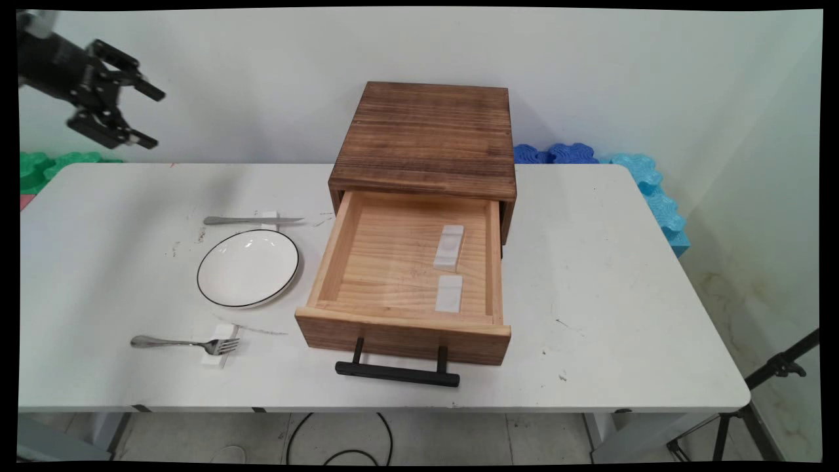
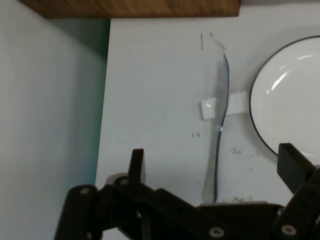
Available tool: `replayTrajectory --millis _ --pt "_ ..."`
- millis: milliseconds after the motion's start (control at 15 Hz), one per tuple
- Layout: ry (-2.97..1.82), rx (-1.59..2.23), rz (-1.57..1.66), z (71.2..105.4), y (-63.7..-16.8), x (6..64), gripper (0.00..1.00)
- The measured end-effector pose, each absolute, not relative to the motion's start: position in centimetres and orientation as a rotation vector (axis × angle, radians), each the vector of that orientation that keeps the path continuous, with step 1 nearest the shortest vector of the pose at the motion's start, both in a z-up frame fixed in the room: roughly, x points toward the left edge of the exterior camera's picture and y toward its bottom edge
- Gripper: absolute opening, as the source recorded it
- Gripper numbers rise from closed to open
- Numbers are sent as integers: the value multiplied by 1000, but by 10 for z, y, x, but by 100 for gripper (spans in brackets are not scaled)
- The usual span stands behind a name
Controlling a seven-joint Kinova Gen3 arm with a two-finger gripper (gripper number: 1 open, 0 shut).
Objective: Pick up the knife from the left of the white plate
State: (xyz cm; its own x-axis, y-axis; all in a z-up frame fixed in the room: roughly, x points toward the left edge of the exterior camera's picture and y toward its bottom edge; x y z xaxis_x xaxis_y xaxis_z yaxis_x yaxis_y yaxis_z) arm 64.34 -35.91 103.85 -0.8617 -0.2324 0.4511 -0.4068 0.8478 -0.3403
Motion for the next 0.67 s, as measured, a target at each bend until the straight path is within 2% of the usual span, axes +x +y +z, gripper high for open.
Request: replayTrajectory --millis 667 --pt "-2685 414 531 981 -422 625 100"
